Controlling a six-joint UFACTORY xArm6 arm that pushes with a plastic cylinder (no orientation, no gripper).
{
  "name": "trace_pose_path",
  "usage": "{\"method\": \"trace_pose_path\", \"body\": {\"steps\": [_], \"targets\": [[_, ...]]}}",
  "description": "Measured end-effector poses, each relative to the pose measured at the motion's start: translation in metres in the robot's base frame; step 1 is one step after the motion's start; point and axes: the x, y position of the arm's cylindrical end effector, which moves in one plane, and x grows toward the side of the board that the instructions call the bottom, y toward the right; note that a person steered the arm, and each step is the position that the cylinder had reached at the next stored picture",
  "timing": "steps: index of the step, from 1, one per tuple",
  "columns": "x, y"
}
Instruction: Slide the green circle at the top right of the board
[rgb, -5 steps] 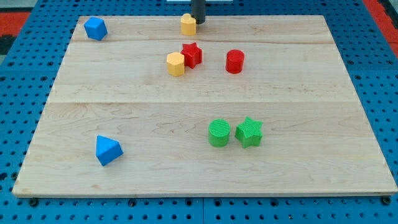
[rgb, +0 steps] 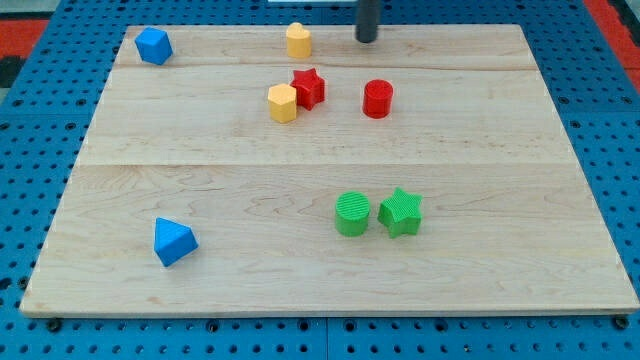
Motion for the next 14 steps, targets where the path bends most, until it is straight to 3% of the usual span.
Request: {"method": "trace_pose_path", "body": {"steps": [1,2,3,4,5,6,8,12,14], "targets": [[0.002,0.075],[0.092,0.123],[0.217,0.146],[0.334,0.117],[0.372,-0.002],[0.337,-0.076],[0.26,-0.071],[0.163,0.045],[0.087,0.058]]}}
